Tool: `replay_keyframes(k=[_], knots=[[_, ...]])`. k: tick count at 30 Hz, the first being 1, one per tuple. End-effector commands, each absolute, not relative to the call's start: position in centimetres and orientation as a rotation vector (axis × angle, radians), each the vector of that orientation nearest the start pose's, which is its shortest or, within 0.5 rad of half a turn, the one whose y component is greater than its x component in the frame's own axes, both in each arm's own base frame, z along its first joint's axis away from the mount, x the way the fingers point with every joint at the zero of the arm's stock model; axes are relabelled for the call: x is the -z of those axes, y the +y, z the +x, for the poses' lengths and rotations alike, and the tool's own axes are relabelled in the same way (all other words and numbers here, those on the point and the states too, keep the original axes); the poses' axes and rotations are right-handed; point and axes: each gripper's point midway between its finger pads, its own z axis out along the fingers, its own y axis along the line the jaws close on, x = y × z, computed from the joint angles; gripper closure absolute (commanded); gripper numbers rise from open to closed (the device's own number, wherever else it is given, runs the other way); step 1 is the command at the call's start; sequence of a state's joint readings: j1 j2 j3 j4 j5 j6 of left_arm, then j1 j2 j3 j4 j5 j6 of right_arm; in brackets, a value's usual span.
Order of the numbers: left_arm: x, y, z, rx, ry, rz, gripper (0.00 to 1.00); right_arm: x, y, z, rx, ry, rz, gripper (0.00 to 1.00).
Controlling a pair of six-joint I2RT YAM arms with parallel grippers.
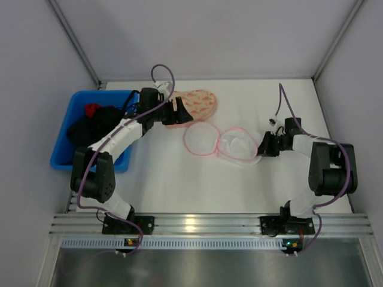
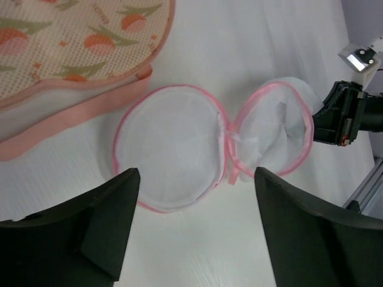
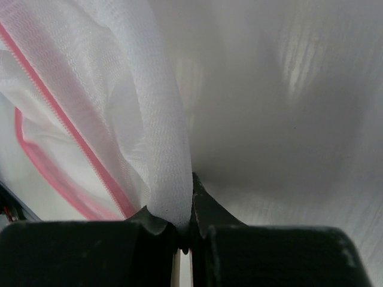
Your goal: Place the bra in the laundry bag and zip it closed
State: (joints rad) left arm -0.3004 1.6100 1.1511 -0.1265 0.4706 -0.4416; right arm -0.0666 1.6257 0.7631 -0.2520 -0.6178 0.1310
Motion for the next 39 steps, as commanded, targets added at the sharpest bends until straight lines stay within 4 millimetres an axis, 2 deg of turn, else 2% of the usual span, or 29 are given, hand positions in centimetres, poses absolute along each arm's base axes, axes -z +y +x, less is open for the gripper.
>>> replay_keyframes(k=[1,2,3,4,7,8,10,11,12,13,14,15,17,18,19,20,21,23,25,27,28,31,32,34,35,39], knots=[[-24.1,-24.0,39.0,0.920,2.043,0.339,0.13,-3.2,7.6,32.3,-0.756,2.557,0.041,0.93],[-24.6,-23.7,38.9,0.891,2.036,0.345,0.04,-3.4,7.5,32.4,-0.756,2.558,0.043,0.87],[-25.5,-23.2,38.7,0.847,2.009,0.379,0.03,-3.7,7.5,32.7,-0.753,2.553,0.036,0.82],[-25.4,-22.6,38.2,0.810,2.036,0.392,0.03,-3.7,7.4,32.7,-0.746,2.556,0.038,0.75],[-27.2,-20.1,37.9,0.638,2.015,0.415,0.02,-4.7,6.7,33.2,-0.721,2.539,0.045,0.65],[-26.8,-19.0,37.4,0.584,2.063,0.406,0.02,-5.0,6.2,33.1,-0.715,2.544,0.062,0.62],[-28.2,-16.5,37.5,0.455,2.059,0.368,0.02,-6.2,5.6,33.8,-0.698,2.517,0.054,0.55],[-27.8,-15.4,36.8,0.433,2.103,0.352,0.02,-6.6,4.9,34.0,-0.684,2.509,0.064,0.51],[-28.4,-14.4,36.4,0.419,2.099,0.337,0.02,-7.6,4.4,34.2,-0.663,2.491,0.040,0.48],[-28.8,-11.9,36.7,0.376,2.113,0.277,0.02,-8.0,4.1,34.3,-0.648,2.483,0.031,0.40],[-28.8,-10.5,36.5,0.341,2.130,0.251,0.02,-8.5,3.4,34.4,-0.627,2.472,0.033,0.37],[-27.8,-8.9,35.7,0.292,2.199,0.246,0.02,-9.3,3.0,34.4,-0.604,2.456,0.012,0.34],[-28.3,-5.0,35.6,0.177,2.226,0.145,0.02,-10.3,2.2,34.4,-0.557,2.443,-0.046,0.10],[-27.8,-3.7,34.7,0.131,2.267,0.169,0.02,-11.6,1.9,34.8,-0.536,2.415,-0.066,0.08],[-28.0,-1.9,34.5,0.095,2.274,0.133,0.02,-12.0,2.0,34.4,-0.540,2.426,-0.077,0.01],[-28.0,-0.4,34.0,0.072,2.288,0.105,0.02,-12.6,1.9,34.4,-0.536,2.418,-0.091,0.01],[-28.1,0.7,33.5,0.042,2.291,0.111,0.02,-14.0,1.8,34.9,-0.521,2.386,-0.125,0.01],[-27.2,4.6,32.1,-0.096,2.354,0.002,0.02,-15.0,2.5,34.4,-0.560,2.384,-0.154,0.01],[-26.0,7.5,30.9,-0.162,2.426,-0.073,0.03,-16.5,2.9,34.4,-0.587,2.360,-0.193,0.00],[-24.9,9.6,30.1,-0.182,2.475,-0.122,0.04,-17.5,4.3,33.6,-0.662,2.356,-0.257,0.01],[-24.3,11.4,29.4,-0.201,2.498,-0.187,0.05,-17.7,4.8,33.2,-0.683,2.357,-0.283,0.01],[-22.4,13.5,28.3,-0.213,2.563,-0.231,0.07,-17.8,7.0,31.9,-0.728,2.372,-0.386,0.01],[-22.0,13.9,28.3,-0.215,2.579,-0.240,0.07,-17.7,8.4,31.5,-0.736,2.372,-0.446,0.01],[-21.4,14.9,28.0,-0.231,2.598,-0.267,0.08,-17.4,9.7,30.9,-0.749,2.379,-0.492,0.01],[-20.9,15.3,28.2,-0.227,2.613,-0.281,0.08,-17.4,11.6,30.2,-0.781,2.374,-0.555,0.01],[-20.1,17.0,28.5,-0.216,2.637,-0.334,0.08,-17.0,15.3,29.1,-0.827,2.341,-0.717,0.01]])
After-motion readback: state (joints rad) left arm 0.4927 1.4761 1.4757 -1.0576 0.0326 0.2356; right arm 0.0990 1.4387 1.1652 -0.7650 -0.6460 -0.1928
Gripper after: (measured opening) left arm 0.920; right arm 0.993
